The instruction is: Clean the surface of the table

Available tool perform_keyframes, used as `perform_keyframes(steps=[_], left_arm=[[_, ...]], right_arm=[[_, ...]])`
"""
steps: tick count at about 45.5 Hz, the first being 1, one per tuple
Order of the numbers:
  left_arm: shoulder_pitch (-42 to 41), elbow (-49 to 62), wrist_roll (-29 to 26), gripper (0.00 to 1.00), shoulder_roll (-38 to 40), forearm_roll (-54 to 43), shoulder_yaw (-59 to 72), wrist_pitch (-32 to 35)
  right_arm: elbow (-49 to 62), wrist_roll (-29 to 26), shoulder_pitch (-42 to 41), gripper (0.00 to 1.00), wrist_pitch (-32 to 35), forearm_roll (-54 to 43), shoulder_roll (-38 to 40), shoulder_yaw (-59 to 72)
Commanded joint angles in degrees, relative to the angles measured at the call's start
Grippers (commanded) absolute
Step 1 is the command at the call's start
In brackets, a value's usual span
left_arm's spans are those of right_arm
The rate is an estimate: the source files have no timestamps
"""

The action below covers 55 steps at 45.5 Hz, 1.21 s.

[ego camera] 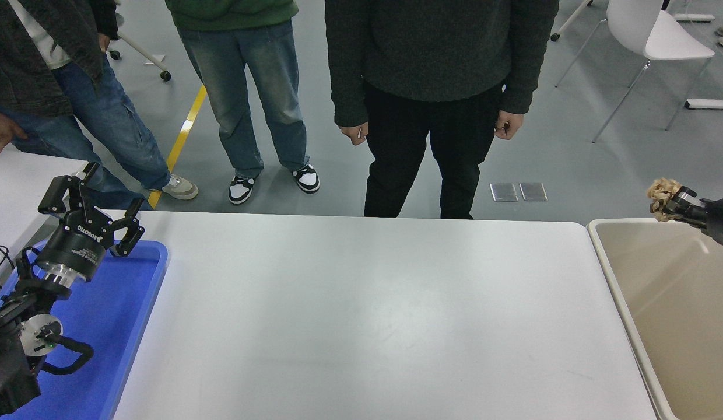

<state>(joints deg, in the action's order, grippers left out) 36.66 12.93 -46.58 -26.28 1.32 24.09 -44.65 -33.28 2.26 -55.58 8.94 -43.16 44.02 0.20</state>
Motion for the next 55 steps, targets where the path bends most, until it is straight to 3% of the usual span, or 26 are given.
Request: perform_keyframes(steps=[1, 19, 48, 49, 50, 55], left_arm=[[-0.01, -0.01, 0.00, 1.00, 0.00, 0.00, 0.08, 0.00], [-0.01, -0.01, 0.00, 1.00, 0.00, 0.00, -0.01, 0.00], [-0.01, -0.01, 0.00, 1.00, 0.00, 0.00, -0.01, 0.00], [-0.01, -0.01, 0.00, 1.00, 0.00, 0.00, -0.01, 0.00], [-0.01, -0.01, 0.00, 1.00, 0.09, 0.00, -0.01, 0.00], [-0.01, -0.01, 0.00, 1.00, 0.00, 0.00, -0.01, 0.00]], right_arm=[[9.10, -0.07, 4.25, 0.00, -3.75, 2.82, -5.43, 0.16], [20.80, -0.94, 6.80, 0.00, -7.88, 5.19, -12.91, 0.16], [23.96, -2.35, 8.56, 0.00, -9.02, 11.69, -15.55, 0.24], [23.96, -2.35, 8.56, 0.06, -9.02, 11.96, -15.55, 0.24], [23.88, -2.35, 8.47, 0.18, -9.02, 12.13, -15.55, 0.24], [23.79, -2.35, 8.38, 0.88, -9.02, 14.24, -15.55, -0.46]])
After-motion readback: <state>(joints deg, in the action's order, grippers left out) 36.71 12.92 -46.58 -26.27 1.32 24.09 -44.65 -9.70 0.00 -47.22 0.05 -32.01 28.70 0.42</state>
